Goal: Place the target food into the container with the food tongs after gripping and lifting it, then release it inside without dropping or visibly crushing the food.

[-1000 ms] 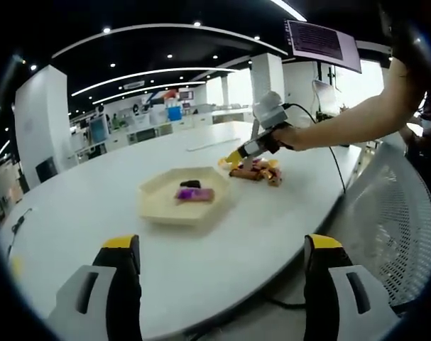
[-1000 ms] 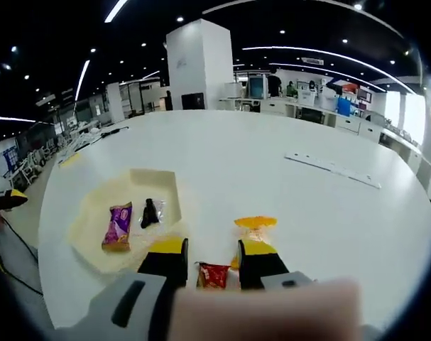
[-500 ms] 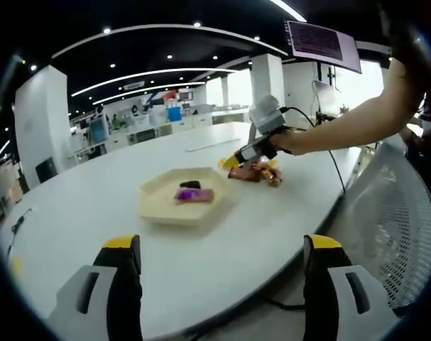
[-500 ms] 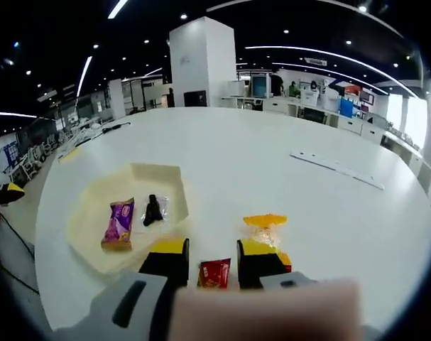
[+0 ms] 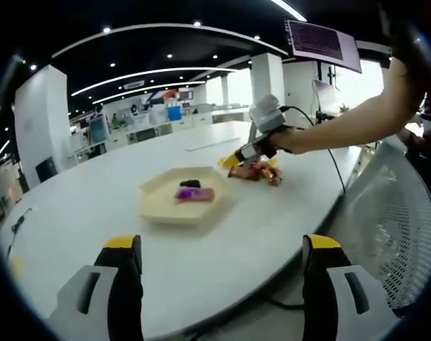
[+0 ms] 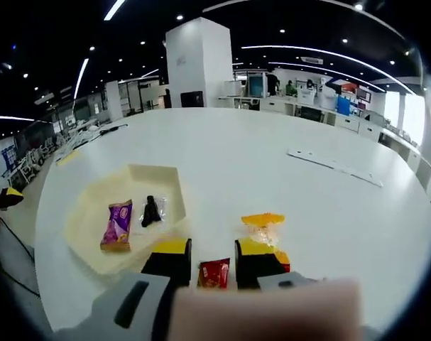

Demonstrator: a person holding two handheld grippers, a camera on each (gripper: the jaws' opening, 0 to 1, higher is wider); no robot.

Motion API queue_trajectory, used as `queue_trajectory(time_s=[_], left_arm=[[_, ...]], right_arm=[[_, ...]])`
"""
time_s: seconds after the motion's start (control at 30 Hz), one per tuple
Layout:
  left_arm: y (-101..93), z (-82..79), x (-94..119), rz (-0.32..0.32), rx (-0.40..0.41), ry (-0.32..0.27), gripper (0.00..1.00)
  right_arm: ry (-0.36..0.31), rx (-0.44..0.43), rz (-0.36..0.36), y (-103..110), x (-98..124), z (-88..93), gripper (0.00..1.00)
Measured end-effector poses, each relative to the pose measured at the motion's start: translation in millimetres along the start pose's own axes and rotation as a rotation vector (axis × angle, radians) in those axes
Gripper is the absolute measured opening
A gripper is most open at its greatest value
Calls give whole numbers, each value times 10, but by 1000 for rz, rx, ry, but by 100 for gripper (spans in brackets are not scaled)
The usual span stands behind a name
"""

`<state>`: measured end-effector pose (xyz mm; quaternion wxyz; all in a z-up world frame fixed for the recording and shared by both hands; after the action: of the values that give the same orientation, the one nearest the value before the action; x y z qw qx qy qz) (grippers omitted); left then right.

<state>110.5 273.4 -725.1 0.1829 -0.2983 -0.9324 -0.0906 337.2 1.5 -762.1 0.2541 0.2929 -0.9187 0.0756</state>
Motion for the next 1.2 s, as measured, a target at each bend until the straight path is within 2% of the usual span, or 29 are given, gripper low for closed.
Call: queue_trajectory(time_s=[0.2, 0.63, 1.2], left_arm=[[-3, 3, -2, 7, 2, 4, 89], [0, -5, 3, -2, 5, -9, 89], [0, -8, 8, -6, 2, -17, 88]], right_arm=[[-6, -16, -15, -24, 48, -29, 23], [-40, 3, -28, -66, 255, -355, 24], [-72, 59, -32, -43, 370, -711, 24]])
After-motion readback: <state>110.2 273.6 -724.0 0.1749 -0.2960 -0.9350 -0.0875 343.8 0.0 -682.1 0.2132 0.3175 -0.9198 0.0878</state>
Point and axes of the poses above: the point that each gripper's makers call its tool centre point, and the gripper's own axes: x roughly backward along the fingers, y roughly to its left, z roughly out of its underside, the point moved 9 cm from there along x, roughly backward along the fingers, and after that the axes turned 1 degree about x, right-handed, at the moved point
